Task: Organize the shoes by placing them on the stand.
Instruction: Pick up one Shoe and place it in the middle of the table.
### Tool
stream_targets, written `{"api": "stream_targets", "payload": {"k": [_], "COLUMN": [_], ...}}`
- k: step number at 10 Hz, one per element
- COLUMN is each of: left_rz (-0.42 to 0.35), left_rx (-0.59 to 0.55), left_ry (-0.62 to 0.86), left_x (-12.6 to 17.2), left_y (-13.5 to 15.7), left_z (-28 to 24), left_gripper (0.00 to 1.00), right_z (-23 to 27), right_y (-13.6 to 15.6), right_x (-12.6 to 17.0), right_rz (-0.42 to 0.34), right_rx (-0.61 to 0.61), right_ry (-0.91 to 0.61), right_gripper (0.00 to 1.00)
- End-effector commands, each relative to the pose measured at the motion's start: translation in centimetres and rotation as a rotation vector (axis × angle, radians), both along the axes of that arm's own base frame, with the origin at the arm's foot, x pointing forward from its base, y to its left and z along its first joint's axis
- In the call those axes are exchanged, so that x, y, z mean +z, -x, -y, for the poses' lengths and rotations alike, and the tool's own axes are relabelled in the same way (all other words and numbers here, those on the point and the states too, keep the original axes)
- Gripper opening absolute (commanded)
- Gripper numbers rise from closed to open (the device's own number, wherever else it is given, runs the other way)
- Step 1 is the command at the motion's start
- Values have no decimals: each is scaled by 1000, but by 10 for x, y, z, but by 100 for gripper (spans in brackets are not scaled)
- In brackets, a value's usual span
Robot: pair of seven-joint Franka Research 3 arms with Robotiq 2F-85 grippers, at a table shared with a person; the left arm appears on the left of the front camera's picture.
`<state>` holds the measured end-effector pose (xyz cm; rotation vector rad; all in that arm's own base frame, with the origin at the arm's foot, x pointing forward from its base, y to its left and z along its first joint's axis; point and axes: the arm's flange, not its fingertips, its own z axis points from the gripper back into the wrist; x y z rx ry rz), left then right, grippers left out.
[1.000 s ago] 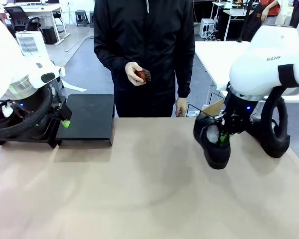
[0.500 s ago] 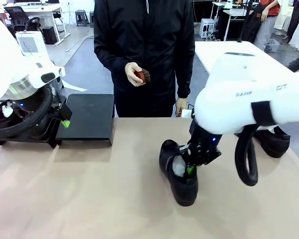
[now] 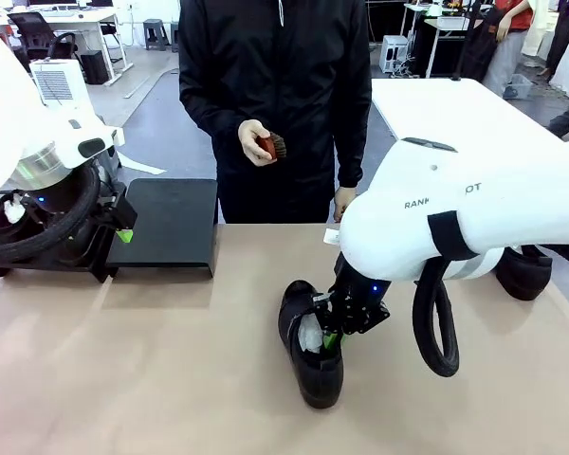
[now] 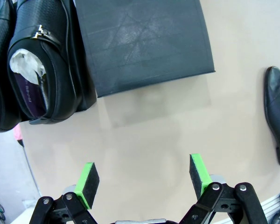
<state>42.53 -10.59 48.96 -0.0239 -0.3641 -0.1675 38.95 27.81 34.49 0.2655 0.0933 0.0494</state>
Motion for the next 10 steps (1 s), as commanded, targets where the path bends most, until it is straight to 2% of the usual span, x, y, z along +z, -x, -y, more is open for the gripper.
{"api": "stream_targets", "payload": {"k": [1,3,4,6,7,8,10], "left_rz": [11,11,11,11,11,11,11], "left_rx": [14,14,14,14,14,14,14], "left_ry": [-11,-11,-11,-11,-11,-11,-11], "left_x": [0,0,0,0,0,0,0], "left_y": [0,0,0,0,0,0,0], "left_z": [0,0,0,0,0,0,0], "left_gripper": [100,100,100,100,100,100,100], "right_z": [4,13,16,23,27,11,11], "right_y": [1,8,12,21,22,11,11], "right_x": [6,18,24,35,42,33,33], "right_rz": [14,19,11,-4,-47,7,7], "right_rx": [15,1,-14,-27,18,-32,-32], "right_ry": [-26,-56,-69,-67,-15,-40,-40], "right_gripper": [57,94,100,100,100,100,100]}}
